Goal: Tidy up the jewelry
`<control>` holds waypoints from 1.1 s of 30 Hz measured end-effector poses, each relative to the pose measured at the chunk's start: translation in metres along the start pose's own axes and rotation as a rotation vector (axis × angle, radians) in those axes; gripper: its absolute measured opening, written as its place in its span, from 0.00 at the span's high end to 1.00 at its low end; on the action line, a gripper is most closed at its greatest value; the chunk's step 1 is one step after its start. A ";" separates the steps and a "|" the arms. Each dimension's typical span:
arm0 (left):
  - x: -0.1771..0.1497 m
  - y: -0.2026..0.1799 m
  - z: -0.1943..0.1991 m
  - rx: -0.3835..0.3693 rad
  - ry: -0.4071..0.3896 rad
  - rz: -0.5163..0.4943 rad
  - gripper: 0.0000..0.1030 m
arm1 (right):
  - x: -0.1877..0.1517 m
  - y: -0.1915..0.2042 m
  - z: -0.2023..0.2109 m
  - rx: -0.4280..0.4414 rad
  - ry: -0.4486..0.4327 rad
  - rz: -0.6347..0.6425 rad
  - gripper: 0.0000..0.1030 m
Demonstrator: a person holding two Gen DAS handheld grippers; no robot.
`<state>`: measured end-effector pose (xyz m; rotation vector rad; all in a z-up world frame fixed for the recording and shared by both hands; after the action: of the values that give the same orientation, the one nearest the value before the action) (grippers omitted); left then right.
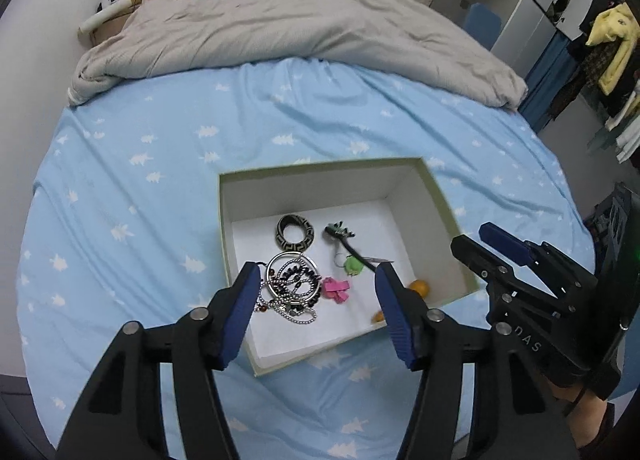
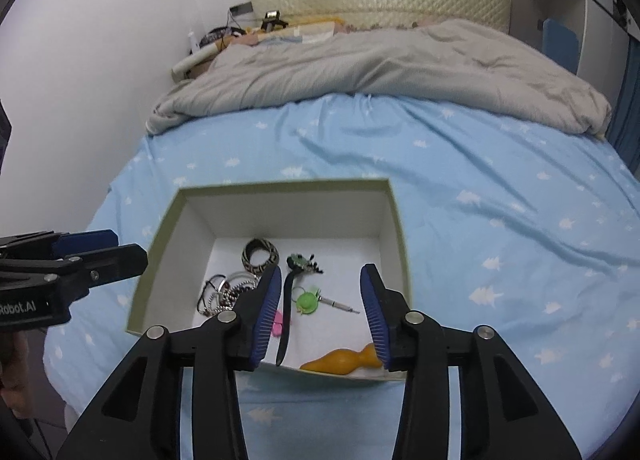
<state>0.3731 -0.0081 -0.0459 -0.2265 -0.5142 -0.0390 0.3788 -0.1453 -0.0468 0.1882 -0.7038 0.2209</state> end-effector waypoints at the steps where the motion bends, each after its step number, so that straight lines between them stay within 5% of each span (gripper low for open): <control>1: 0.002 0.000 0.005 0.015 -0.005 -0.005 0.40 | 0.003 0.000 0.007 -0.004 -0.014 0.002 0.60; 4: 0.010 -0.004 0.034 0.043 -0.064 -0.024 0.22 | 0.015 0.000 0.037 0.004 -0.069 -0.004 0.59; 13: 0.027 -0.013 0.108 0.072 -0.222 -0.043 0.17 | 0.042 0.003 0.112 0.009 -0.211 -0.013 0.56; 26: 0.009 -0.021 0.145 0.107 -0.329 -0.047 0.16 | 0.037 0.015 0.175 -0.001 -0.342 0.009 0.00; 33: -0.014 -0.028 0.144 0.081 -0.329 -0.038 0.16 | 0.008 0.005 0.168 0.010 -0.302 -0.023 0.00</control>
<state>0.2885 -0.0035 0.0744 -0.1436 -0.8457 -0.0173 0.2800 -0.1808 0.0847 0.2422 -1.0001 0.1751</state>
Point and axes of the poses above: each gripper's, at about its wrist camera, not at the fingertips, and z roughly against the way its jaws point, y to its left, x to its top, the point moved 10 cm from there along -z, roughly the way its jaws point, and after that the axes turned 1 degree about z, right-handed, at the moved point
